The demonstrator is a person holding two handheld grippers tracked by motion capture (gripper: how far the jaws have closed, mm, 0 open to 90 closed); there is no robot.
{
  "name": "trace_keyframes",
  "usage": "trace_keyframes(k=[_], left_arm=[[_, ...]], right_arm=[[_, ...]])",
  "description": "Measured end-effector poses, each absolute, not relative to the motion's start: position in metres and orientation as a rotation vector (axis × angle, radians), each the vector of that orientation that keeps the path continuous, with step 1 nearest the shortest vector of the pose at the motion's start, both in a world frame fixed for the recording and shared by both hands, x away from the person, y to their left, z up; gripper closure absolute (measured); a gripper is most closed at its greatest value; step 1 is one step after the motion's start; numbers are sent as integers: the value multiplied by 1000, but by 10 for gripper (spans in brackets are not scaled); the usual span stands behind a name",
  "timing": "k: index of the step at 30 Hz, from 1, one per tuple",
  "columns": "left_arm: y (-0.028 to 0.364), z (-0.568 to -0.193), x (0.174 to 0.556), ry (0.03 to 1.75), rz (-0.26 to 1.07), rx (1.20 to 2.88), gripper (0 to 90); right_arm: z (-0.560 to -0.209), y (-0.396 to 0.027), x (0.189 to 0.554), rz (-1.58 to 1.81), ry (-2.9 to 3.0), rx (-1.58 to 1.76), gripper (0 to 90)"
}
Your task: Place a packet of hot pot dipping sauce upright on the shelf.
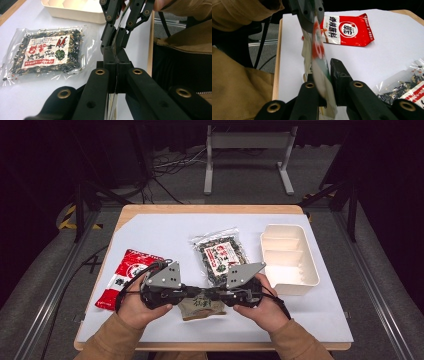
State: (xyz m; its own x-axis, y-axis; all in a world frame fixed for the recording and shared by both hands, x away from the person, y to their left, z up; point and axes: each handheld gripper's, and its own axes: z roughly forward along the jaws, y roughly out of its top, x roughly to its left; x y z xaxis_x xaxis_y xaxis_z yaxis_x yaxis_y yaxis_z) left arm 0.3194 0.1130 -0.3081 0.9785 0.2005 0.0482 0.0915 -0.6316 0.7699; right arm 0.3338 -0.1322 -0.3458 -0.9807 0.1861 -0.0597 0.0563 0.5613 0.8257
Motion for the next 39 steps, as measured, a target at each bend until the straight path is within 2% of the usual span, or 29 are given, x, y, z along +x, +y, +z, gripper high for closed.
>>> trace_keyframes(k=[3, 7, 8, 12, 23, 31, 39], left_arm=[[112, -309, 319, 202, 158, 2255, 897], [113, -309, 320, 199, 143, 2247, 890], [114, -308, 320, 201, 140, 2236, 880], [119, -306, 321, 207, 114, 2195, 732], [138, -299, 322, 252, 146, 2125, 642], [148, -298, 324, 290, 170, 2103, 629], [158, -304, 329, 369, 214, 2084, 536]], right_arm=[[-345, -132, 334, 1380, 2663, 182, 888], [-343, -133, 333, 1380, 2680, 167, 893], [-343, -133, 333, 1380, 2684, 166, 893], [-341, -136, 333, 1343, 2696, 169, 894], [-323, -163, 340, 1318, 2686, 208, 894], [-300, -188, 349, 1303, 2650, 218, 894], [-283, -205, 357, 1291, 2614, 236, 893]])
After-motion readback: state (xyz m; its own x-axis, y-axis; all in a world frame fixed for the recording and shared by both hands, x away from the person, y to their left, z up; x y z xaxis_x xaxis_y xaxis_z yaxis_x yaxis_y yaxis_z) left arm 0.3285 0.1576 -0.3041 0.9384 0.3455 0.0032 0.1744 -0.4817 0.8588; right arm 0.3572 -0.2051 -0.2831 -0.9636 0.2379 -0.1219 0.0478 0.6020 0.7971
